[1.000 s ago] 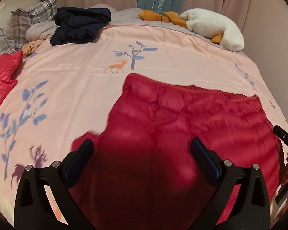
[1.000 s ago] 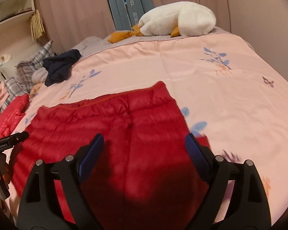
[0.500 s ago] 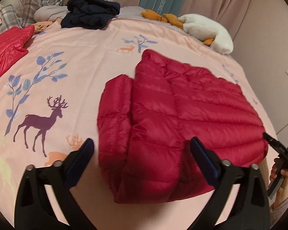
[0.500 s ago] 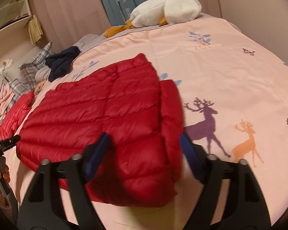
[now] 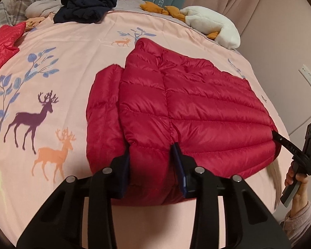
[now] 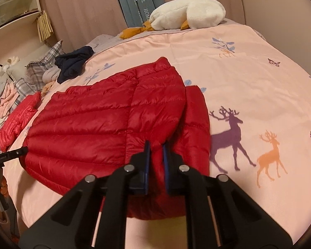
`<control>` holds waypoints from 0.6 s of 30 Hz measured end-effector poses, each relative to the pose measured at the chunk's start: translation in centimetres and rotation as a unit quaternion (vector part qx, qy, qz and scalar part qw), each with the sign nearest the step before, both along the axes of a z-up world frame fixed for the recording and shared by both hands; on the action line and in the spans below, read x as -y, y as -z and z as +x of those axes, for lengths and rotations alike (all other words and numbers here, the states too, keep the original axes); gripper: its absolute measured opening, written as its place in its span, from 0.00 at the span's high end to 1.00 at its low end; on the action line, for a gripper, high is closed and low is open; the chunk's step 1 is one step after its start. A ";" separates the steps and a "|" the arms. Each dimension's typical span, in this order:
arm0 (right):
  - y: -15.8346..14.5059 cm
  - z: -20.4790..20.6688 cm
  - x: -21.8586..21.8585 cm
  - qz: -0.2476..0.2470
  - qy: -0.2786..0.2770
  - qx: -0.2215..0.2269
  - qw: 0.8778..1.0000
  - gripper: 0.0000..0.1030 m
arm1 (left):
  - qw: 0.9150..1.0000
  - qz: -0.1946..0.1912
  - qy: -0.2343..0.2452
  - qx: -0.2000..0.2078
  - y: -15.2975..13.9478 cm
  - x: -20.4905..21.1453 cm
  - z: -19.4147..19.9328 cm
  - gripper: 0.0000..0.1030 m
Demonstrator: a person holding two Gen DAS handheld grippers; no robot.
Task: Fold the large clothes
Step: 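Press both open tools on the folded jacket edge to flatten it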
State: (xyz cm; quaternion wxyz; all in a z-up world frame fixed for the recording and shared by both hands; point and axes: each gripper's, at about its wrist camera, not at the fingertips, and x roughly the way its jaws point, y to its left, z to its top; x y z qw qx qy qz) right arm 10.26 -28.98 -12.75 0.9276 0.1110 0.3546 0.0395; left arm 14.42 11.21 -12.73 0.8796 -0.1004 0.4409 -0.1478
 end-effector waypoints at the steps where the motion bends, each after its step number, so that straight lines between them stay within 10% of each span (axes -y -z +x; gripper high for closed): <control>1: 0.2 -0.2 0.0 0.000 -0.001 -0.003 1.000 0.89 | 1.000 0.004 0.002 0.000 0.1 0.1 -0.3 0.63; 18: -4.2 -1.2 -4.9 -0.053 -0.032 0.069 0.996 0.40 | 0.990 0.098 -0.015 0.101 -4.1 4.3 -1.2 0.26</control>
